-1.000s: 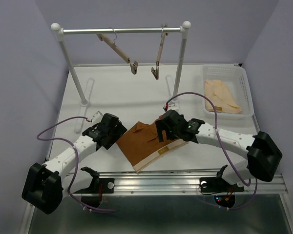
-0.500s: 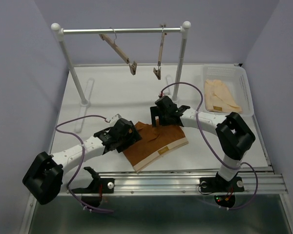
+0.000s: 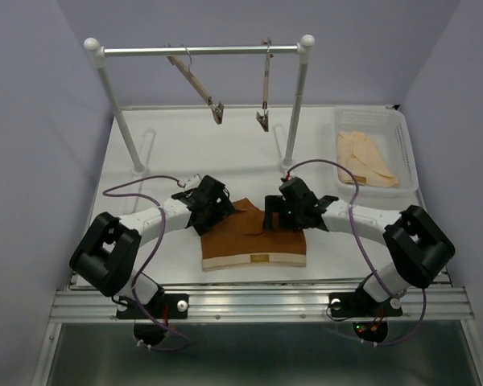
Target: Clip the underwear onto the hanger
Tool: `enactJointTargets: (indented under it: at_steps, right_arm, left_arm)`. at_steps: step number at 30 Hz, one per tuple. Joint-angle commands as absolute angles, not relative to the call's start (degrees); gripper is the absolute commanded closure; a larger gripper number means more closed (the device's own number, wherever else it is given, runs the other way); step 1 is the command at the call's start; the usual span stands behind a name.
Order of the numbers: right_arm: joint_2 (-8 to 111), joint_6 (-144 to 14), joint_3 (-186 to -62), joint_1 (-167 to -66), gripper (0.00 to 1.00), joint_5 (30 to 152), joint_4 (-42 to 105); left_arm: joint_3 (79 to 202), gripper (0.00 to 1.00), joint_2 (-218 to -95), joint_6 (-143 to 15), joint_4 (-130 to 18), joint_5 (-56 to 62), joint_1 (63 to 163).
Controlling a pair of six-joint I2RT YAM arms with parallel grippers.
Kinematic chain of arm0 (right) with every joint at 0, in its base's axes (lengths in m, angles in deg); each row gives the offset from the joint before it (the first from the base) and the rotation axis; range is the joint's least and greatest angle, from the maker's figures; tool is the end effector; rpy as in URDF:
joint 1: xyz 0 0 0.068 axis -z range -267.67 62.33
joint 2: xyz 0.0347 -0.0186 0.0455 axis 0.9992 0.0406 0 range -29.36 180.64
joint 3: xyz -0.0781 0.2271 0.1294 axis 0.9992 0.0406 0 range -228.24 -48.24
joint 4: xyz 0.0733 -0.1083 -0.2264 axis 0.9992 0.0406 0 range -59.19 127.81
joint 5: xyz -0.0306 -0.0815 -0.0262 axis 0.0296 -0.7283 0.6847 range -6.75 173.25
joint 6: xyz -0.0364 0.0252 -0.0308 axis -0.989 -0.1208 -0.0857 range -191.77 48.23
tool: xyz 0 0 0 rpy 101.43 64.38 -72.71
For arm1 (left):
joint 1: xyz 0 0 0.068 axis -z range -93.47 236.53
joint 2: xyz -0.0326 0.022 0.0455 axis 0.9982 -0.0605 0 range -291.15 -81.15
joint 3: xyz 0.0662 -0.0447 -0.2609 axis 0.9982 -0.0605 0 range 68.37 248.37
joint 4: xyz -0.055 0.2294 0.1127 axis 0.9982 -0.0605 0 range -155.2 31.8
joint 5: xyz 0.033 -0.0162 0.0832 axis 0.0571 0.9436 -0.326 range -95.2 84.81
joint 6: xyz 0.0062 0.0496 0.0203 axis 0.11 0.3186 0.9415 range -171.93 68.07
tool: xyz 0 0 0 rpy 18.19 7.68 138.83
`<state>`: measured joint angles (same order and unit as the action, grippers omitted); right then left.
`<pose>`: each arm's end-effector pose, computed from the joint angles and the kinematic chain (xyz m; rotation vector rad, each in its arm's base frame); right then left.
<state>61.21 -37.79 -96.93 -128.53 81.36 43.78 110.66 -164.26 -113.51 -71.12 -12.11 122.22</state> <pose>0.2338 0.2007 0.1690 -0.1422 2.5923 0.4656 0.2279 -0.1585 0.1727 -0.6288 2.5081 -0.5318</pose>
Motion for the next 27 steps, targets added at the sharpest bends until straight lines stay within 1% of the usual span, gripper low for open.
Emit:
enactJointTargets:
  at_steps: [1, 3, 8, 12, 15, 20, 22, 27]
  right_arm:
    - [51.4, -33.6, -88.2, -129.0, 0.0, 92.1, 39.3]
    - [49.1, -32.3, -84.9, -130.0, 0.0, 91.7, 38.3]
    - [45.4, -30.7, -84.0, -133.5, 0.0, 89.8, 40.0]
    - [47.9, -31.8, -84.2, -136.6, 0.0, 92.7, 37.8]
    - [51.0, -33.8, -84.6, -137.5, 0.0, 99.2, 31.6]
    - [56.6, -38.1, -87.6, -138.1, 0.0, 99.7, 24.9]
    - [58.7, -38.3, -88.5, -138.1, 0.0, 101.6, 23.2]
    - [65.6, -41.2, -93.2, -143.8, 0.0, 101.9, 21.4]
  left_arm:
    - [114.5, 0.01, -171.4, -108.9, -74.4, -17.7, 120.5]
    - [120.3, 0.01, -177.1, -106.4, -76.2, -18.6, 119.3]
    - [134.7, 0.01, -190.2, -101.8, -79.0, -19.9, 116.8]
    - [145.1, 0.01, -197.1, -98.2, -80.3, -19.3, 116.8]
    - [151.4, 0.01, -200.4, -94.2, -79.7, -17.2, 117.0]
    - [156.2, 0.01, -202.8, -89.6, -77.2, -11.8, 118.1]
    - [157.7, 0.01, -203.4, -89.3, -76.7, -10.8, 119.0]
    - [159.9, 0.01, -204.7, -87.3, -74.1, -9.1, 121.3]
